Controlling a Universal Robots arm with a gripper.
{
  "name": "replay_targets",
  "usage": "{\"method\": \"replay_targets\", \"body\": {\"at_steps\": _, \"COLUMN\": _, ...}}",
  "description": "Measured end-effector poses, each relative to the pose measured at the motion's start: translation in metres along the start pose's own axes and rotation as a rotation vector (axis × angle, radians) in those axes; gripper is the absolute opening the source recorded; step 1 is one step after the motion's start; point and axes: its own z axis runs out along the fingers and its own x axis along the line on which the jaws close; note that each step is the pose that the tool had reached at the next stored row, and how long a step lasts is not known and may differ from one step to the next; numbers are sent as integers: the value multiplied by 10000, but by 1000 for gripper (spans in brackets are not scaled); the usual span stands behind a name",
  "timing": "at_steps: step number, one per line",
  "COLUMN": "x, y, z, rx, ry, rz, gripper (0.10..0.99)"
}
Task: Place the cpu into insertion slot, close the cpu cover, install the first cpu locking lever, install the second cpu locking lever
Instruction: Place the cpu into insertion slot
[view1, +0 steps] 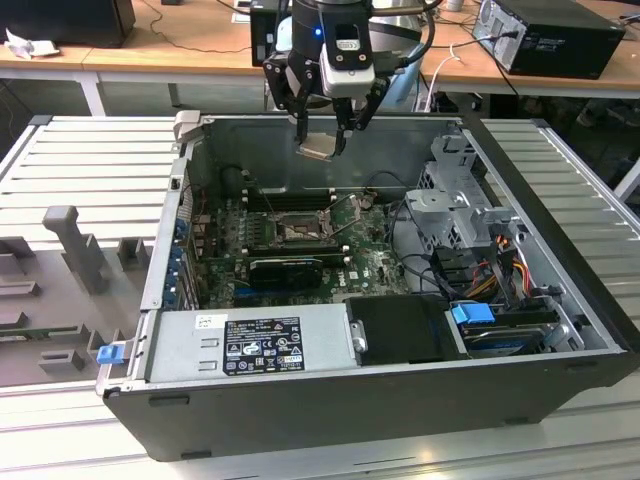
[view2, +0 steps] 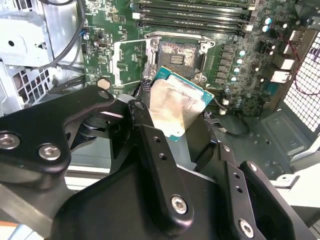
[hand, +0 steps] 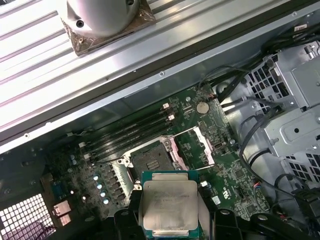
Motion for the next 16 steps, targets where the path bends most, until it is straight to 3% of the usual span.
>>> {"method": "replay_targets", "body": {"at_steps": 16, "x": 0, "y": 0, "z": 1, "rx": -16, "ry": -70, "rz": 794, "gripper": 525}}
